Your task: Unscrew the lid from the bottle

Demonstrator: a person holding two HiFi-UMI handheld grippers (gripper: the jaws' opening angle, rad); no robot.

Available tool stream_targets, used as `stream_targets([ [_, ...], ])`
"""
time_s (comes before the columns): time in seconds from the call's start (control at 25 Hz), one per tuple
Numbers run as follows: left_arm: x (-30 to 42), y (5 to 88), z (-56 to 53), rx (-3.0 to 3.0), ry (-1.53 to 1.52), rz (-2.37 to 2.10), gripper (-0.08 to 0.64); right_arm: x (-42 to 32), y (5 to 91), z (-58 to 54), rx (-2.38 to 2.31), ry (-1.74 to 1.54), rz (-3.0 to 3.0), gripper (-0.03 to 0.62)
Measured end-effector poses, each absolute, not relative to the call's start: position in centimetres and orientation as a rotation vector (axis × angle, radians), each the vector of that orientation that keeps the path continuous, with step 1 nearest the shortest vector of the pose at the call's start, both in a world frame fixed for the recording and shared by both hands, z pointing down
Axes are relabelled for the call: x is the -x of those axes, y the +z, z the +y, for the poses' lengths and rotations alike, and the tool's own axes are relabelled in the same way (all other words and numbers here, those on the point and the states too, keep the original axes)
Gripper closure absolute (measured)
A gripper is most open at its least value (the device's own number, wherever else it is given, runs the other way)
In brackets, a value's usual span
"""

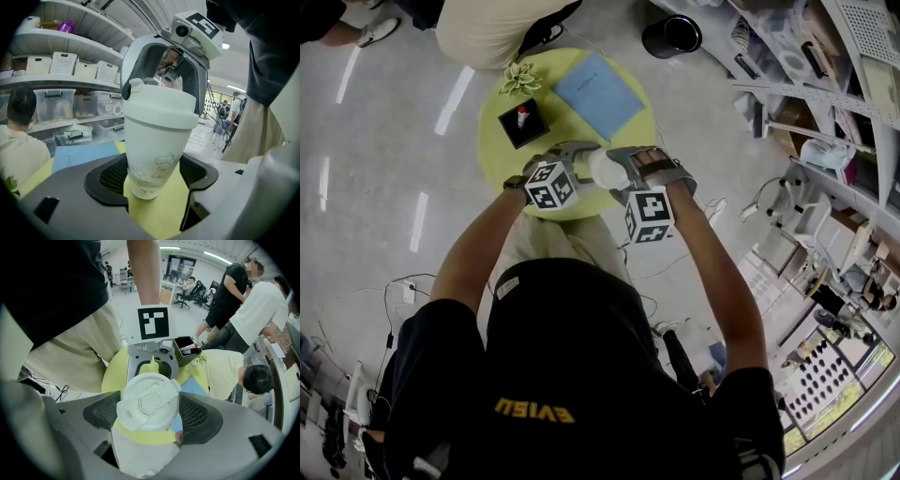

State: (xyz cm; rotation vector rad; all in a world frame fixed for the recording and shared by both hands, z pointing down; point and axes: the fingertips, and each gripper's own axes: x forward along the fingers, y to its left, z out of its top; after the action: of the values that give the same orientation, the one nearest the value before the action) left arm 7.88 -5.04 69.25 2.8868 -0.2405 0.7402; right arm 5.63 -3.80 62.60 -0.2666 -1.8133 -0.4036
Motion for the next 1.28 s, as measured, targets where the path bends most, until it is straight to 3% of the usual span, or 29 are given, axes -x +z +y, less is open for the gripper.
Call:
stream_targets([
  [0.16, -7.9, 69.4, -4.9, -2.879, 0.746, -0.252, 0.196, -5.7, 62.0, -3.6, 0.139, -0.208, -1.907, 0.146],
  [0.4, -7.7, 69.5, -4.9, -2.874, 0.756, -0.25, 0.198, -5.8, 58.8, -6.4, -0.424, 0.181, -2.039, 0.166],
  [0.64, -7.9, 69.2, -4.9, -2.868, 0.76, -0.245, 0.197, -7.2, 59.6, -7.1, -0.944, 0.832, -1.891, 0.173],
  [0.84, -7.9, 69.3, -4.8, -2.866, 0.762, -0.242, 0.196, -7.1, 60.8, -6.4, -0.973, 0.793, -1.798, 0.266],
  [1.28, -8.0, 69.3, -4.7, -2.859, 0.766, -0.192, 0.196, -6.3, 60.6, -5.8, -0.567, 0.484, -1.947, 0.268],
])
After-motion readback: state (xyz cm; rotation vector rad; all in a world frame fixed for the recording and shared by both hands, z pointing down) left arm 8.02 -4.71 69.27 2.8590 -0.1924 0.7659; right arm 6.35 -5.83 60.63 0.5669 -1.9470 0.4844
